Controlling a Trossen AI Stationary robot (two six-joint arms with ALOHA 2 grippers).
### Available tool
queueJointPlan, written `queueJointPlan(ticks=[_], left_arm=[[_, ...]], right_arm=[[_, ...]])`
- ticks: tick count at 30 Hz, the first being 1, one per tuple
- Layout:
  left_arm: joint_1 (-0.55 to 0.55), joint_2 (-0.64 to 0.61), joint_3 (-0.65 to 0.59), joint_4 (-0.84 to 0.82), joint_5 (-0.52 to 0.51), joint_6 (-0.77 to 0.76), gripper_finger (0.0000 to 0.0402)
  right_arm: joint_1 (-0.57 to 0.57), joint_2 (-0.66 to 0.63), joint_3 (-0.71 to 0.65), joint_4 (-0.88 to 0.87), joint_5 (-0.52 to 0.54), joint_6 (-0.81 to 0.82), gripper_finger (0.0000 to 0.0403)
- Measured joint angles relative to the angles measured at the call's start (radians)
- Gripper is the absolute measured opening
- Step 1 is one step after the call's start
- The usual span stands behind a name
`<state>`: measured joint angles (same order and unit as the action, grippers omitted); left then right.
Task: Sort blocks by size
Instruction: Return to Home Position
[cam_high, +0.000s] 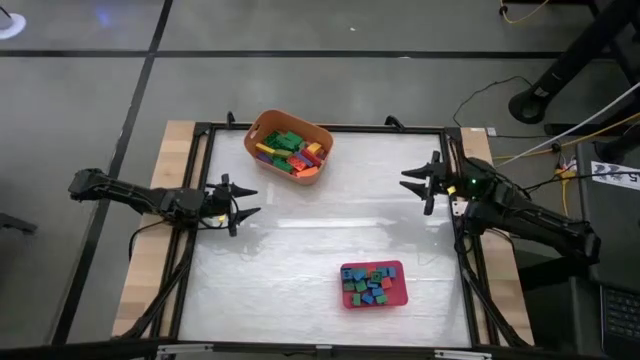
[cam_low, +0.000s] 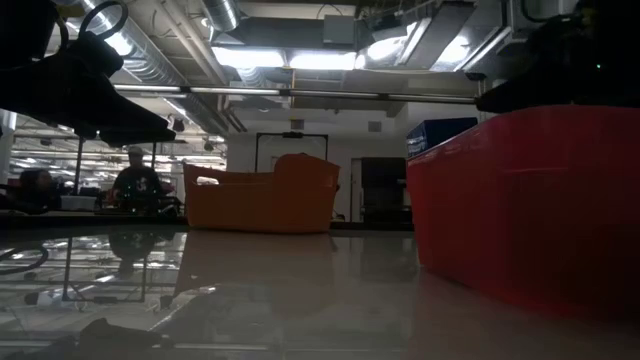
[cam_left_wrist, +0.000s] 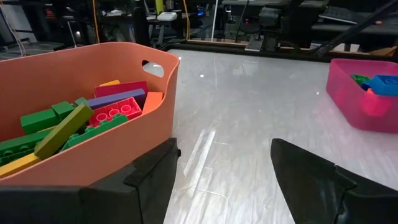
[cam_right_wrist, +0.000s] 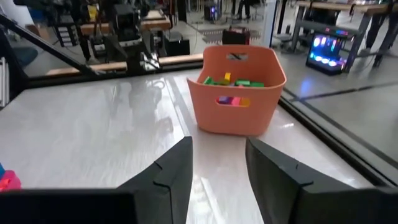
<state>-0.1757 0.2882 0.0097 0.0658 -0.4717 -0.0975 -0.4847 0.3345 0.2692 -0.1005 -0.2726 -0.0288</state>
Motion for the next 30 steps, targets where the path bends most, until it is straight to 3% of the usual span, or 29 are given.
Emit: queueJointPlan(ticks=[19, 30], left_arm=[[0.000, 0.000, 0.000, 0.000, 0.000, 0.000, 0.0244], [0.000, 0.000, 0.000, -0.001, 0.000, 0.000, 0.0244]], right_arm=[[0.000, -0.333, -0.147, -0.015, 0.001, 0.083, 0.0147], [0.000, -0.332, -0.205, 0.003, -0.008, 0.105, 0.0147]])
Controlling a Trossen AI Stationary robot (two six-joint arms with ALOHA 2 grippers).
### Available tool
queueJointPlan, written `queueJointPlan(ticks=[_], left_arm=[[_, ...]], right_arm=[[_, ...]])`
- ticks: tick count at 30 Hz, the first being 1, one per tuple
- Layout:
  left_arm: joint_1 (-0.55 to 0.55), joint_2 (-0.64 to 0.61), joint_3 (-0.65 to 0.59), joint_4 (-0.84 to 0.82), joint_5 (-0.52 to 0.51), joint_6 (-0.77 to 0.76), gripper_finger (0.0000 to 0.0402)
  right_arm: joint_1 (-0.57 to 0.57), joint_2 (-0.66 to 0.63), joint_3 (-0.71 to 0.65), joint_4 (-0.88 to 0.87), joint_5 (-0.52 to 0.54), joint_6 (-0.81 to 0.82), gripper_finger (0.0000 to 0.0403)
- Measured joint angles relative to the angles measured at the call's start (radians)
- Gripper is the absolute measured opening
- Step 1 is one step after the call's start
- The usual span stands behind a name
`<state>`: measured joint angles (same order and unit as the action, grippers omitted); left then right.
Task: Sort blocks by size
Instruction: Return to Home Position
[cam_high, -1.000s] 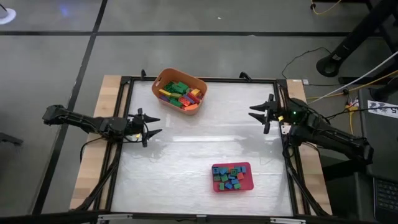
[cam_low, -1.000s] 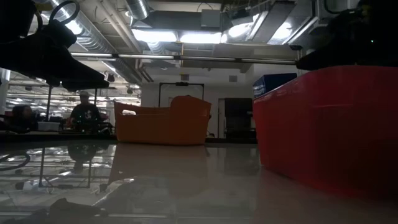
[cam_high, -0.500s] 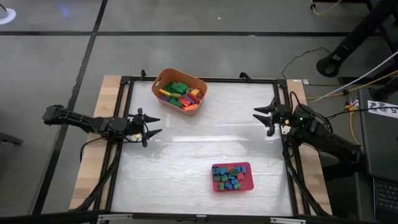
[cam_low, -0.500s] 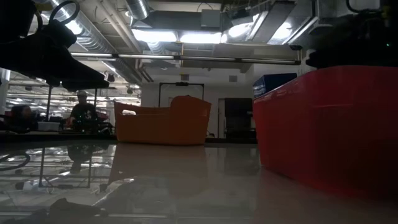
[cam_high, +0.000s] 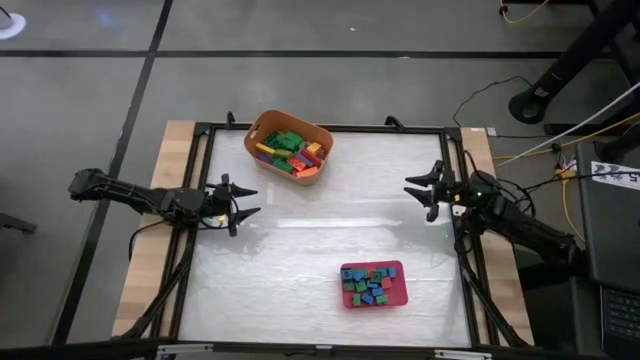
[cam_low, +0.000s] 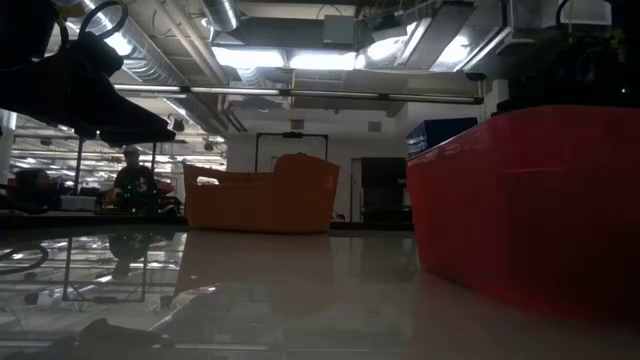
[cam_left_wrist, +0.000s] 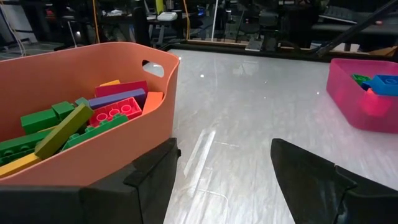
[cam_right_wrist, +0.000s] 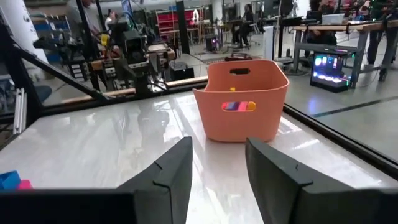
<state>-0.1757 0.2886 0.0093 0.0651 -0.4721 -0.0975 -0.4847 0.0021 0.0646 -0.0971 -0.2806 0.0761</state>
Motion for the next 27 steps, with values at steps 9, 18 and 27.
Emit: queueJointPlan(ticks=[9, 18, 27], left_arm=[[0.000, 0.000, 0.000, 0.000, 0.000, 0.000, 0.0244], [0.000, 0.000, 0.000, 0.000, 0.000, 0.000, 0.0244], [0.000, 0.000, 0.000, 0.000, 0.000, 0.000, 0.0244]], right_arm=[[0.001, 0.000, -0.002, 0.004, -0.170, -0.002, 0.0147], [0.001, 0.000, -0.018, 0.053, -0.283, 0.062, 0.0147], [0.113, 0.000, -0.057, 0.174, -0.290, 0.155, 0.0147]])
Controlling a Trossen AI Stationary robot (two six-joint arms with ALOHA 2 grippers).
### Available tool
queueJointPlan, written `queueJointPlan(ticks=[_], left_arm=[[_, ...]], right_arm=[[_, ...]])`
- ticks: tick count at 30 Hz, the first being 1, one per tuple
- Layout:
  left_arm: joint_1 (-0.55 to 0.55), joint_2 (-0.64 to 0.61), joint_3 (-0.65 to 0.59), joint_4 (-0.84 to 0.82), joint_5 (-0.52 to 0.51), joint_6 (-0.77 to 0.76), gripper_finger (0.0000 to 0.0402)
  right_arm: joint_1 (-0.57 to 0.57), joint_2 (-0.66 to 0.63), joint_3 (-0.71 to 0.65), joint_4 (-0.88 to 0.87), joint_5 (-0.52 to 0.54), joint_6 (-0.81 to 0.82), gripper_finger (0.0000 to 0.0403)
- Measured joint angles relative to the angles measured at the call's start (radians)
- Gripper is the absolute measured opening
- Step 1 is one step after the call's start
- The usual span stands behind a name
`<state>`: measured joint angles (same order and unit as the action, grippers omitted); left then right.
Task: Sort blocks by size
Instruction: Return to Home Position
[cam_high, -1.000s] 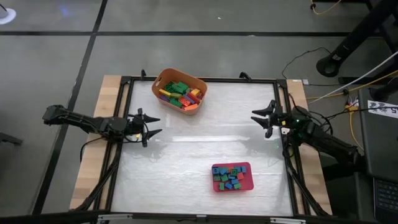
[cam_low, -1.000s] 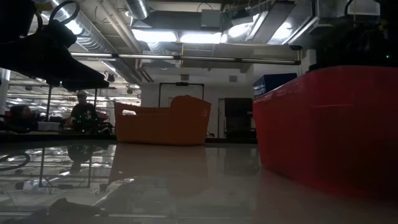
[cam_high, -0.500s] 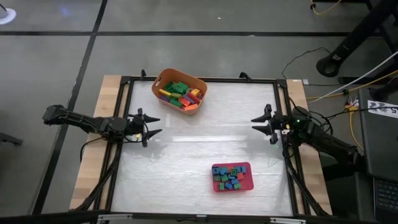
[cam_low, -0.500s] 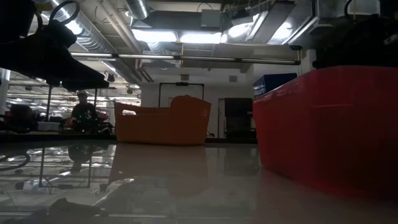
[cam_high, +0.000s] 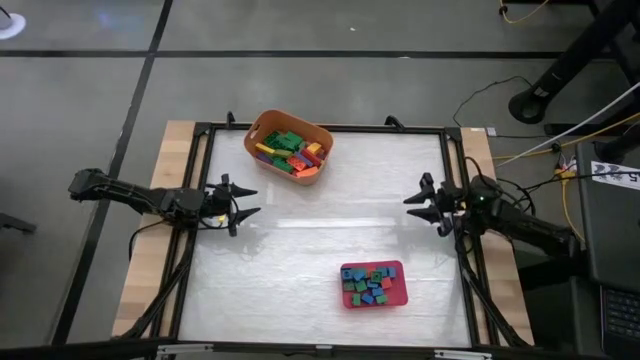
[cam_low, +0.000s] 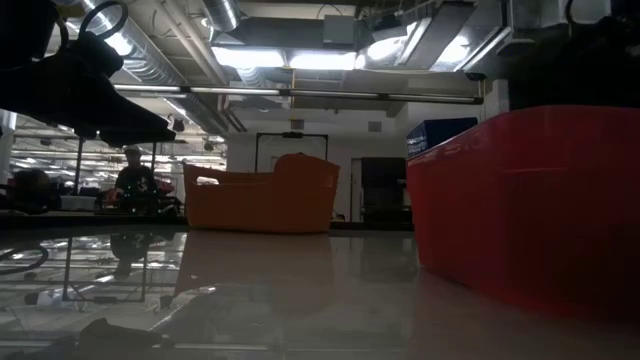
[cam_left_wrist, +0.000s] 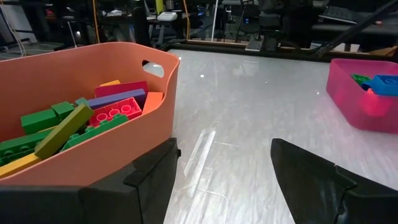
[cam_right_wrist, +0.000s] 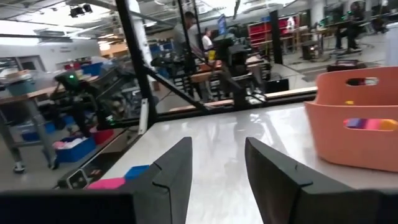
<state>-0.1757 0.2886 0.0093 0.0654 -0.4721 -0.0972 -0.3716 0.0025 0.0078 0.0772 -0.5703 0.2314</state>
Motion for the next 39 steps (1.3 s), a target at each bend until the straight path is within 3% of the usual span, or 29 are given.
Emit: queueJointPlan(ticks=[5, 14, 39], left_arm=[[0.000, 0.000, 0.000, 0.000, 0.000, 0.000, 0.0244], [0.000, 0.000, 0.000, 0.000, 0.000, 0.000, 0.0244], [0.000, 0.000, 0.000, 0.000, 0.000, 0.000, 0.0244]], right_arm=[[0.170, 0.000, 0.000, -0.004, 0.153, -0.021, 0.0147], [0.367, 0.000, 0.000, -0.059, 0.572, -0.201, 0.0147], [0.371, 0.024, 0.000, -0.064, 0.576, -0.212, 0.0147]])
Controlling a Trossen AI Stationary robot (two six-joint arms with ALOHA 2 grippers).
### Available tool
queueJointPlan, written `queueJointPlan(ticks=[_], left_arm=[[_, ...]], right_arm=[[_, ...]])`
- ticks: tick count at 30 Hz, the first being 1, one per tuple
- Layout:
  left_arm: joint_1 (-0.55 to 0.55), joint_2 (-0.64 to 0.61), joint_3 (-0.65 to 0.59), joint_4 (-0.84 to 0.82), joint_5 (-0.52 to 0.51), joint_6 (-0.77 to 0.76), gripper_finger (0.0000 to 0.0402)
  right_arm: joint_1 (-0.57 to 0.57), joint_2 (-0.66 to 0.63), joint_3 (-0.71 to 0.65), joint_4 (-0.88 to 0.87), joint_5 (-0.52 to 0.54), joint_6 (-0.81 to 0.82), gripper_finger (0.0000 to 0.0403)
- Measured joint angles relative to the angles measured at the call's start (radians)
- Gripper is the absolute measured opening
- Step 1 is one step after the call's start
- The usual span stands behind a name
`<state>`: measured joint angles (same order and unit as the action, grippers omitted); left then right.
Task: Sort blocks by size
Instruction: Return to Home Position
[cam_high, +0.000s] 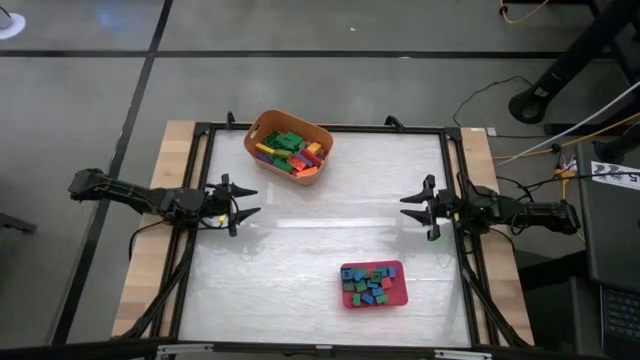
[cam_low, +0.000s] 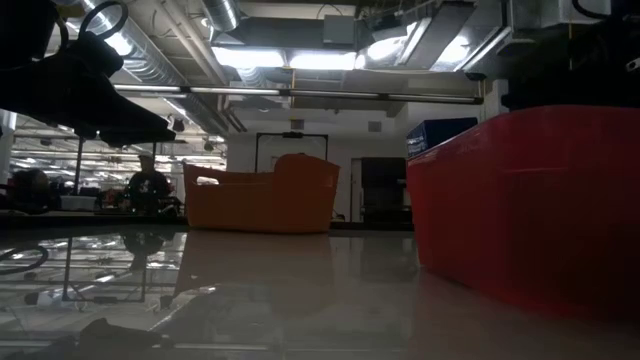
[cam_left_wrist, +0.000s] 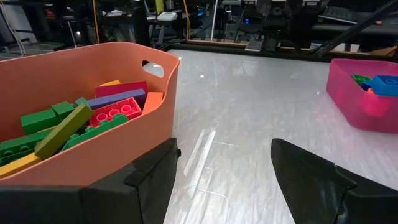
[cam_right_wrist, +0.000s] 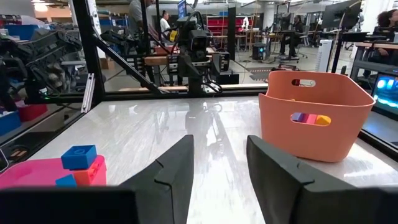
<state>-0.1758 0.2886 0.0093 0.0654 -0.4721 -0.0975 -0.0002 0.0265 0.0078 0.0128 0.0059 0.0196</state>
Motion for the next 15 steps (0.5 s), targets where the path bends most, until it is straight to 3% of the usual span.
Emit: queueJointPlan(ticks=[15], left_arm=[[0.000, 0.000, 0.000, 0.000, 0.000, 0.000, 0.0244]], right_arm=[[0.000, 0.000, 0.000, -0.002, 0.000, 0.000, 0.0147]])
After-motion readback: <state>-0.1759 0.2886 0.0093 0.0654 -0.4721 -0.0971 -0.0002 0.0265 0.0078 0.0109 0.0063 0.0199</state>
